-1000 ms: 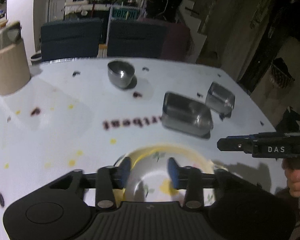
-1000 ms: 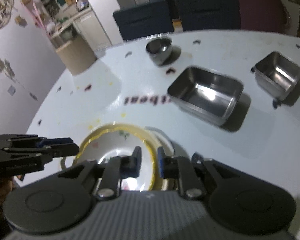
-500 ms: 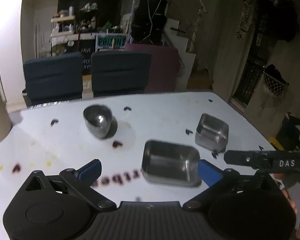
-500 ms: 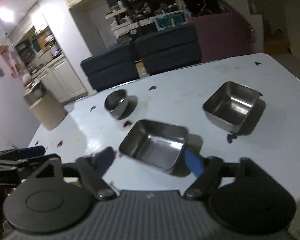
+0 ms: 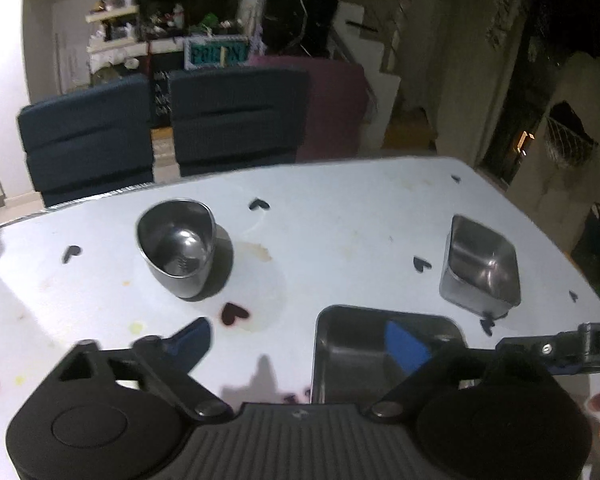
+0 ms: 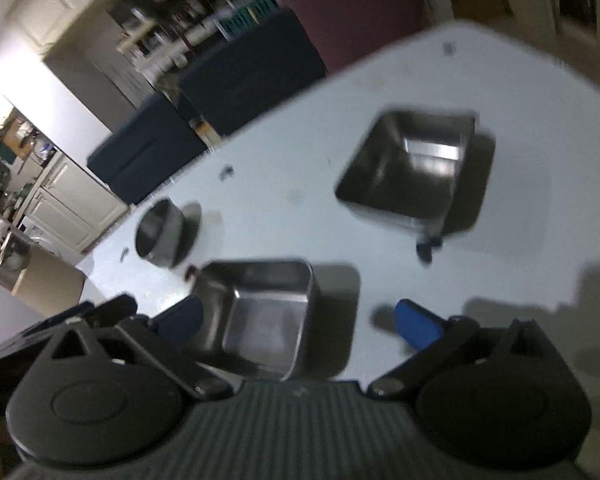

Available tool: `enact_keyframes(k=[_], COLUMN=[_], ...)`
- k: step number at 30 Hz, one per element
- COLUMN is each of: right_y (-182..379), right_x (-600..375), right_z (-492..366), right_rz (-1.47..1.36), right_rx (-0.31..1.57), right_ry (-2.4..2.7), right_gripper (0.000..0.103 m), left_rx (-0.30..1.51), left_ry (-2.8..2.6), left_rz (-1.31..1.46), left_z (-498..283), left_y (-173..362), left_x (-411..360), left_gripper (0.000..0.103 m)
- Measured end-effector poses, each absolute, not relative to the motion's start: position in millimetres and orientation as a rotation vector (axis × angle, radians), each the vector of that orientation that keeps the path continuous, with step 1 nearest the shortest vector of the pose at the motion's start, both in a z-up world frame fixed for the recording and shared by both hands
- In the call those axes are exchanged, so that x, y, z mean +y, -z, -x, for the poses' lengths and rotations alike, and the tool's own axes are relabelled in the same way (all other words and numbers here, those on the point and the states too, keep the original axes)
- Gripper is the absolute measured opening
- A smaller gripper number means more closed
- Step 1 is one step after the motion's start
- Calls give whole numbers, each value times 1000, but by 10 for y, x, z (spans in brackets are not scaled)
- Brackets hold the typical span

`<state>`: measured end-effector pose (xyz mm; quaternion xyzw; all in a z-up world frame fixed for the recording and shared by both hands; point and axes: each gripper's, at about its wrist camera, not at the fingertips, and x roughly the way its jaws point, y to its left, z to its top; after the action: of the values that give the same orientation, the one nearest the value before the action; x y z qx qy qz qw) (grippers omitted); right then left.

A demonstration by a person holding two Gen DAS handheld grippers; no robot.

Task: Organize plates and bowls
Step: 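Move both grippers to the rim of the large steel rectangular tray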

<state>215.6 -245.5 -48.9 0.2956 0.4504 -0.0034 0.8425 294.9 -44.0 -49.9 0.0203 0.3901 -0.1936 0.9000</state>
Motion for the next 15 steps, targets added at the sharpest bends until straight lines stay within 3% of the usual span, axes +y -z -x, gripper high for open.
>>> enact_keyframes(k=[4, 15], right_y=[678, 877], right_x=[-2492, -2394], right_z=[-2248, -2530], right_rz=[-661, -640], right_rx=[1021, 1097], right_ry=[26, 15], right_gripper=[93, 33], left_rx=[859, 953], left_ry=[429, 447], left_rz=[-59, -43], left_z=[-3074, -3201], left_y=[652, 901], left_x=[-490, -517], left_gripper=[67, 35])
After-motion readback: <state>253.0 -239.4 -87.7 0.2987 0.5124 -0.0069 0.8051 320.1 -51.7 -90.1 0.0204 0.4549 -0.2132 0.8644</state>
